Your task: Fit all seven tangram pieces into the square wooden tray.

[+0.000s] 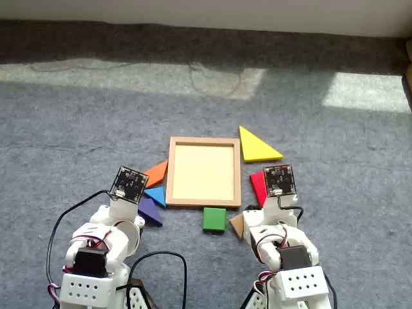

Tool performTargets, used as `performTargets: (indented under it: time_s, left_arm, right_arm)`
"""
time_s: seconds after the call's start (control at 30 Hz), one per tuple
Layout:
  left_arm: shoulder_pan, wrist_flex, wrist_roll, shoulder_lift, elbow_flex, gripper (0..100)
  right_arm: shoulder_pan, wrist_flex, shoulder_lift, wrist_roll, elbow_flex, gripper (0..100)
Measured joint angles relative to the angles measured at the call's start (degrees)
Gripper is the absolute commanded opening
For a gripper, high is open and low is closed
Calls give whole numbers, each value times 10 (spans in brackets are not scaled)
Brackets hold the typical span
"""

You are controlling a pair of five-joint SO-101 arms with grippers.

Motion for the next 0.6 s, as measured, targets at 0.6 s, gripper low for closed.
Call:
performTargets:
  time_s: [0.6]
  left_arm:
    - [0,0,0,0,0,7]
  right_arm:
    - [1,0,-36,-2,0,5]
